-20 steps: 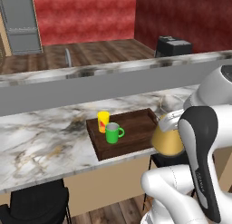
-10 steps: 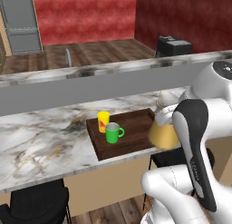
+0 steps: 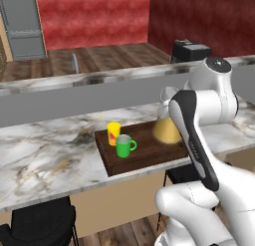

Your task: There is a tray on the dining counter. Grab the cup, mug, and pitcher and place them on the tray. The pitcher may be placed next to the tray if it cannot fit the tray.

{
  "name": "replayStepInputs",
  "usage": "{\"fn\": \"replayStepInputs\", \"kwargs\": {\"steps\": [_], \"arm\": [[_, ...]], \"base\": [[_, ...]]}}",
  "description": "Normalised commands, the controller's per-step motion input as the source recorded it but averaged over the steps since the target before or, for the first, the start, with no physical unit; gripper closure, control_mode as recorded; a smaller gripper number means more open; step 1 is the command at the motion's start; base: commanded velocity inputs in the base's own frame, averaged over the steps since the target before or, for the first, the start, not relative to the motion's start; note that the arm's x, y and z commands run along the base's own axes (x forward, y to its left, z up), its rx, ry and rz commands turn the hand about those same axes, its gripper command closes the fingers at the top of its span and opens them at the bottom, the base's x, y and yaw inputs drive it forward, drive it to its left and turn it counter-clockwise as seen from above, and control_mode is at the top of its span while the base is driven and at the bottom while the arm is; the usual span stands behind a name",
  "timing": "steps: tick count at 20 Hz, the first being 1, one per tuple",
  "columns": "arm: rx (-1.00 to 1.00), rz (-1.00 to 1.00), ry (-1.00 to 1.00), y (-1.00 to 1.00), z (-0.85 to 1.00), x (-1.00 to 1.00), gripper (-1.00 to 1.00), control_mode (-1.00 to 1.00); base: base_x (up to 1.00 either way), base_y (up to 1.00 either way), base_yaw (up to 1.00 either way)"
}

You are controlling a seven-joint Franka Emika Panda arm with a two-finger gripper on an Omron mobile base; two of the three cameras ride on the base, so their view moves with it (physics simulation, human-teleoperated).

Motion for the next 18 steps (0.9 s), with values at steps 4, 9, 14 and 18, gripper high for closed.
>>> {"fn": "replayStepInputs", "kwargs": {"steps": [4,9,14,18], "arm": [[0.0,0.0,0.0,0.0,0.0,0.8,1.0,-1.0],[0.0,0.0,0.0,0.0,0.0,0.64,1.0,-1.0],[0.0,0.0,0.0,0.0,-0.03,0.47,1.0,-1.0],[0.0,0.0,0.0,0.0,-0.25,0.27,1.0,-1.0]], "base": [[0.0,0.0,0.0],[0.0,0.0,0.0],[0.0,0.0,0.0],[0.0,0.0,0.0]]}}
